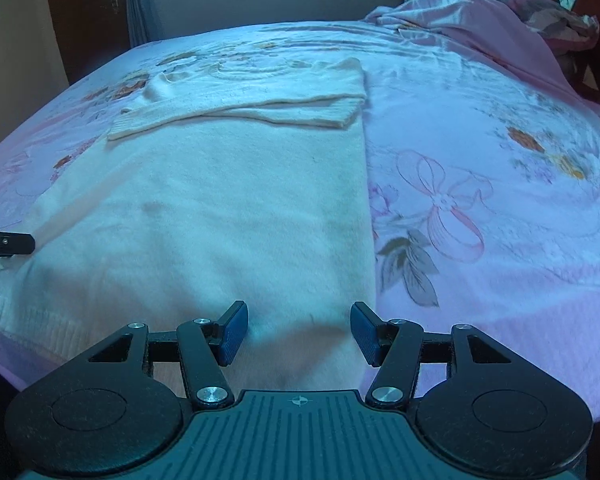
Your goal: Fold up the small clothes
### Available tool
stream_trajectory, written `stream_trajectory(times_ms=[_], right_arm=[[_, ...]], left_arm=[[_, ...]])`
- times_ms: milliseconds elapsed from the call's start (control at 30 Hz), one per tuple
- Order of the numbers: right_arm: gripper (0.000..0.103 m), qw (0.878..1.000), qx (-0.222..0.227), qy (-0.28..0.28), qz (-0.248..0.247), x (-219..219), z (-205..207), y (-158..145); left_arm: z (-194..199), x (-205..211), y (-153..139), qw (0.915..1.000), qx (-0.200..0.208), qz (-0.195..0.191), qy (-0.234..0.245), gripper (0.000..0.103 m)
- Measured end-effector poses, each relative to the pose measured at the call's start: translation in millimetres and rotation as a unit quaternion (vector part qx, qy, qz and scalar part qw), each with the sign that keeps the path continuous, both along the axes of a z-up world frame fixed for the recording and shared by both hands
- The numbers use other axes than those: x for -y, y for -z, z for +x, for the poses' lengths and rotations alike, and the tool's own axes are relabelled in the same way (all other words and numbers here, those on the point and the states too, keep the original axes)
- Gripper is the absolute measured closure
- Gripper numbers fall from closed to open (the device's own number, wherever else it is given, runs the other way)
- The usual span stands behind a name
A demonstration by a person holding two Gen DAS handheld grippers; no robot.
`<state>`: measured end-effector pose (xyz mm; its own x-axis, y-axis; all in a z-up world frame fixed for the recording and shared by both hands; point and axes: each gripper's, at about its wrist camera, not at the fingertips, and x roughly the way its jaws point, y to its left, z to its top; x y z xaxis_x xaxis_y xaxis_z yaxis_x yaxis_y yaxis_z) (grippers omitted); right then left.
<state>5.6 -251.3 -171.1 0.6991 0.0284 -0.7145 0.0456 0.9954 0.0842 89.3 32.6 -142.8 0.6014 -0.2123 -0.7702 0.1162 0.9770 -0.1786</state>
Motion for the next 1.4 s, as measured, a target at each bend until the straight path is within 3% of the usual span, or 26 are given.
stream_trajectory(times_ms=[333, 467, 567, 667, 733, 767, 833, 1067, 1100, 1133, 1267, 1400], right_arm=[[0.046, 0.998, -0.028, 0.034, 0.035, 26.9, -25.8, 12.3], [0.046, 0.998, -0.031, 0.038, 0.044, 31.8, -31.5, 11.8], [0.046, 0.996, -0.043, 0.032, 0.073, 32.1, -29.2, 17.1], [0.047, 0.995, -0.044, 0.029, 0.087, 30.7, -28.5, 17.4], [0.047, 0.993, -0.045, 0.032, 0.101, 31.8, -29.6, 17.6], [0.065, 0.993, -0.047, 0.035, 0.106, 32.7, -29.9, 17.8], [0.087, 0.988, -0.058, 0.038, 0.136, 37.0, -29.2, 19.7], [0.089, 0.978, -0.086, 0.039, 0.187, 45.1, -23.8, 27.2], [0.09, 0.977, -0.082, 0.038, 0.193, 47.1, -24.0, 25.4], [0.1, 0.975, -0.075, 0.037, 0.203, 49.8, -23.9, 22.8], [0.1, 0.969, -0.036, 0.049, 0.238, 62.4, -13.0, 0.4], [0.1, 0.965, 0.009, 0.062, 0.253, 76.1, 24.9, -28.3]], left_arm=[[-24.6, -35.0, 4.1, 0.9989, -0.024, -0.015, -0.036, 0.071], [-29.8, -49.7, 2.4, 0.9959, -0.032, -0.05, -0.068, 0.056], [-24.8, -53.4, 13.5, 0.9941, -0.054, -0.062, -0.071, 0.056], [-22.8, -55.8, 23.1, 0.9902, -0.074, -0.098, -0.066, 0.058], [-23.4, -56.8, 28.3, 0.9871, -0.086, -0.12, -0.062, 0.065], [-23.9, -57.5, 29.8, 0.9856, -0.09, -0.129, -0.061, 0.073], [-24.3, -60.5, 34.7, 0.9805, -0.103, -0.158, -0.054, 0.089], [-22.9, -54.1, 31.7, 0.9785, -0.098, -0.179, -0.034, 0.093], [-22.0, -52.3, 27.5, 0.979, -0.09, -0.18, -0.028, 0.093], [-20.4, -50.8, 22.1, 0.9793, -0.082, -0.183, -0.025, 0.093], [-0.9, -46.8, -4.9, 0.9785, -0.047, -0.2, -0.017, 0.093], [43.9, -41.2, -24.8, 0.9775, -0.018, -0.209, -0.026, 0.093]])
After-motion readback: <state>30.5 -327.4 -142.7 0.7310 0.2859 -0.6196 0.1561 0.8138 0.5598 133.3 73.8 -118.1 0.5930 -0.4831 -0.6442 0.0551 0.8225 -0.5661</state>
